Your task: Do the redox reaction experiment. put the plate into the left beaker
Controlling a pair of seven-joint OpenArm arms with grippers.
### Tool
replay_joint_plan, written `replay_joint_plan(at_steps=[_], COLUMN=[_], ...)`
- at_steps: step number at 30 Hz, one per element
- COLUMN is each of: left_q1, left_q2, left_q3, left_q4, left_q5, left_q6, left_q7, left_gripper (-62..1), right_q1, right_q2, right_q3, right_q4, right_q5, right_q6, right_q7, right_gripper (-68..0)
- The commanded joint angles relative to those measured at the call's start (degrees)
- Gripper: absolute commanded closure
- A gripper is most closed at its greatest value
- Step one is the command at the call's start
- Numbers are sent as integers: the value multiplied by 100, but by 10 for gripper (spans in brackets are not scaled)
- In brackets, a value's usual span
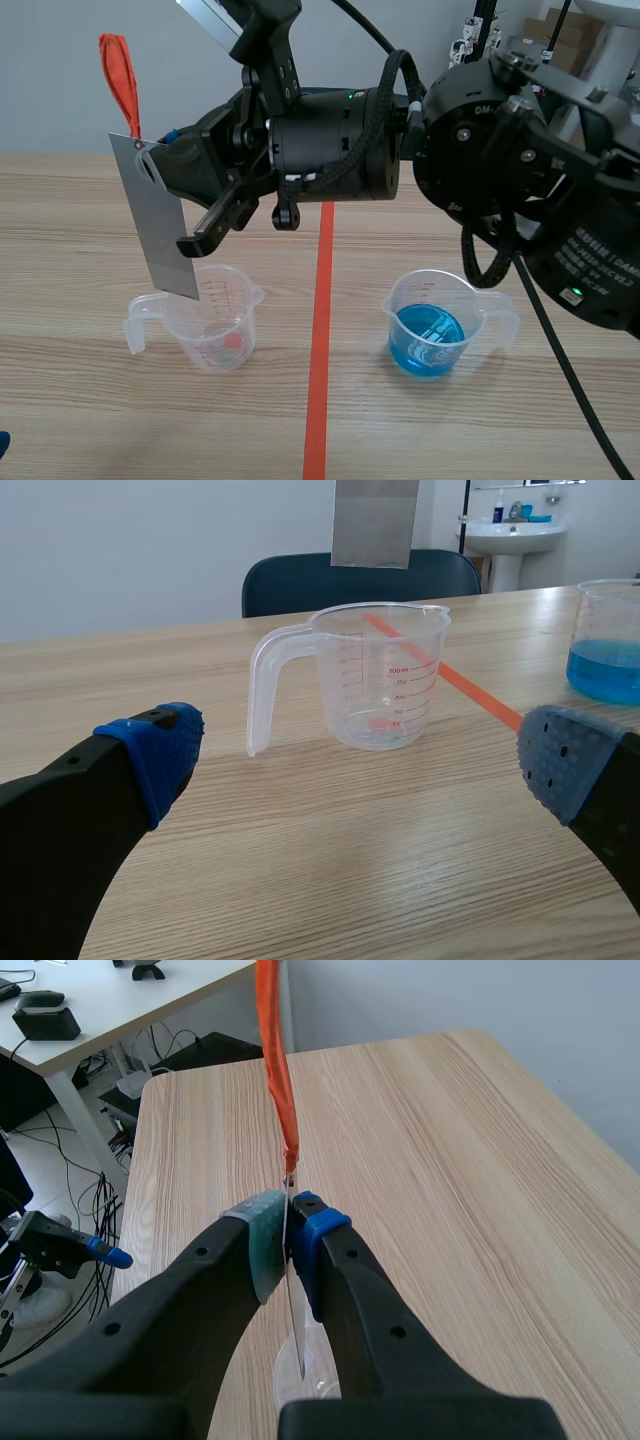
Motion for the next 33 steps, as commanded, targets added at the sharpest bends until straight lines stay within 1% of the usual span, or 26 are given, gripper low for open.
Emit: replay_joint_plan(at_steps=[1, 21, 25, 31, 33], left_q1=[44, 44, 44, 44, 44], left_q2=[-20, -20, -20, -20, -20], left_q3=[-15, -15, -15, -15, -15], left_q4=[109, 109, 109, 109, 109], left_q5=[-42, -42, -42, -42, -42], left_q6=[-9, -9, -9, -9, -9], left_q7=[-262, -262, -262, -262, -262], left_gripper=[-623, -623, -623, -623, -623], right_q1=[131, 129, 129, 127, 116], right_q2=[-48, -48, -48, -48, -48], right_q3=[52, 52, 52, 52, 52], right_q4=[31, 31, 31, 31, 31], right_q5=[68, 59, -76, -90, -160], right_q6=[0, 0, 0, -2, -2], right_q7=[111, 111, 114, 111, 114], right_gripper=[-4, -4, -4, -4, -4])
